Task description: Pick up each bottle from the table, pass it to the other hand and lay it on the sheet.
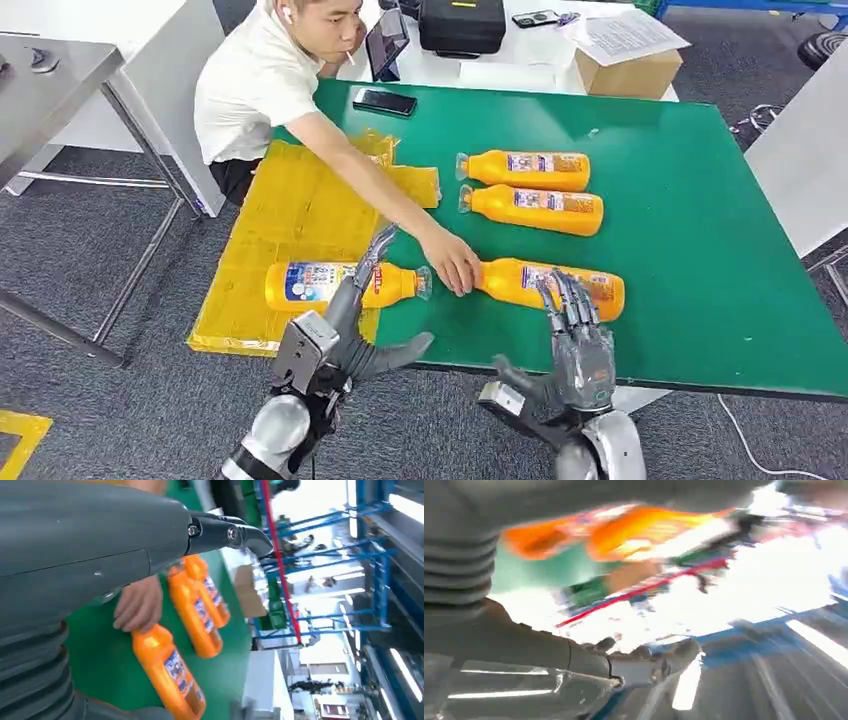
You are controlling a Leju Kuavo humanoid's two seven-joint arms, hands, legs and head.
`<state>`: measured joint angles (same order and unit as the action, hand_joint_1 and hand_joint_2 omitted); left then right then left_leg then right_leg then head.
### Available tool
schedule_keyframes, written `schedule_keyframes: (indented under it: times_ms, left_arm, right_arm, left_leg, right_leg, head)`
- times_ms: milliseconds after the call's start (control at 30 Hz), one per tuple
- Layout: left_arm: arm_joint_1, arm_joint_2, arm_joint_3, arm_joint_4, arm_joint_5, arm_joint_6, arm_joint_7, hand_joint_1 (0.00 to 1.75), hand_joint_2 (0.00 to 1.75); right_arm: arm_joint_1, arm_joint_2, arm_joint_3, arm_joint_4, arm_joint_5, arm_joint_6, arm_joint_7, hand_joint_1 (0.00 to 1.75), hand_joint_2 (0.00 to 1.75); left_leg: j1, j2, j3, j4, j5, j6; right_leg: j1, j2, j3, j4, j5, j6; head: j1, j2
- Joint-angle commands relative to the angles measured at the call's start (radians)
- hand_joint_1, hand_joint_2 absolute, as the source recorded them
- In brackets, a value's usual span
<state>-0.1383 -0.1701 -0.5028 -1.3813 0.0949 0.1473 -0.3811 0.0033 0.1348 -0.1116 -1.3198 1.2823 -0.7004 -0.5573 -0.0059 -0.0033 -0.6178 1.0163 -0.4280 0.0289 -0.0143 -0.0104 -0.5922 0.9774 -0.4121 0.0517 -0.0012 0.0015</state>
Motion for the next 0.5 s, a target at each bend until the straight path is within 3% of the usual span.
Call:
schedule_keyframes:
  times_ms: [33, 133, 500]
  left_arm:
    - [0.010, 0.027, -0.053, 0.045, -0.022, 0.013, 0.003, 0.00, 1.75]
    - [0.017, 0.030, -0.071, 0.035, -0.025, 0.009, 0.009, 0.00, 1.75]
    - [0.006, 0.032, -0.075, 0.026, -0.037, 0.017, 0.008, 0.00, 1.75]
  right_arm:
    - [-0.174, -0.196, -0.055, 0.390, 0.070, 0.002, 0.185, 0.00, 1.75]
    - [-0.222, -0.264, 0.052, 0.507, 0.021, 0.002, 0.259, 0.00, 1.75]
    - [-0.290, -0.270, 0.134, 0.658, -0.038, 0.004, 0.273, 0.00, 1.75]
  left_leg:
    - [0.000, 0.000, 0.004, -0.002, 0.000, 0.000]
    - [-0.001, 0.004, 0.006, -0.002, -0.001, -0.001]
    - [0.000, 0.003, 0.004, -0.001, 0.000, -0.001]
  right_leg:
    - [0.000, 0.001, 0.004, -0.002, 0.001, 0.000]
    - [-0.001, 0.005, 0.005, -0.003, 0.002, 0.000]
    - [0.000, 0.002, 0.003, -0.001, 0.002, 0.000]
  head:
    - [0.001, 0.000]
    - [0.000, 0.000]
    - [0.000, 0.000]
